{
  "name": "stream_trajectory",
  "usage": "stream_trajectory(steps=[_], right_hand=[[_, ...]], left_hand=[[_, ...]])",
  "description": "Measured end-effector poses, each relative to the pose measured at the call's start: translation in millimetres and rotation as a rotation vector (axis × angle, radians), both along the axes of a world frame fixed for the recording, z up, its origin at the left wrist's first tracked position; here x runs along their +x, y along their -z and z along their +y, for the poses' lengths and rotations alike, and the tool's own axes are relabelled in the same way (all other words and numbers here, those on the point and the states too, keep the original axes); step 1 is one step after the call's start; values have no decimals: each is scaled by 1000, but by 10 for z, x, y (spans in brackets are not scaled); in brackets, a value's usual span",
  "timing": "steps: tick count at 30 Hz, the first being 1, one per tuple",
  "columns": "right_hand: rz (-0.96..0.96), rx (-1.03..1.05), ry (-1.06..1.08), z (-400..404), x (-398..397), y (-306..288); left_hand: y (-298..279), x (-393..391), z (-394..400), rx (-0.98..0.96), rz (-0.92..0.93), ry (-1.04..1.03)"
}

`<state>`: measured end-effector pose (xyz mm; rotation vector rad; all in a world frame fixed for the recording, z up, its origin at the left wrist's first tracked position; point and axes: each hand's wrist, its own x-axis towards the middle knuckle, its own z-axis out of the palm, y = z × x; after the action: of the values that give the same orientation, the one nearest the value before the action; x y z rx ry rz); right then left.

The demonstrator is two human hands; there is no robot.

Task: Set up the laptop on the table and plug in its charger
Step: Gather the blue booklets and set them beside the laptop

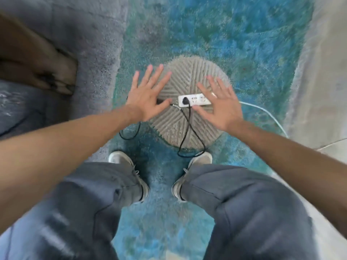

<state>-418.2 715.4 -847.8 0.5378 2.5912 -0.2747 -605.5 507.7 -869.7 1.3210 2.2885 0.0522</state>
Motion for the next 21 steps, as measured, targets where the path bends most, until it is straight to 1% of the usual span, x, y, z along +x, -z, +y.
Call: stream_trajectory(steps=[5,9,14,17,21], right_hand=[[40,-8,65,-214,-10,-1258],[46,-42,68,-392,47,-2050],[55,-67,67,-552,82,-3058],[75,-97,86,-634,92,-3625],[120,-109,45,-672,33,-4261]], left_hand=[[-1226,186,-185,9,-3,-28],[-2080,301,-372,-13,-3,-38],[-3224,519,-503,3,-50,-122],[-3802,684,-608,51,-103,-169],[-4360,841,-736,89,-103,-217]])
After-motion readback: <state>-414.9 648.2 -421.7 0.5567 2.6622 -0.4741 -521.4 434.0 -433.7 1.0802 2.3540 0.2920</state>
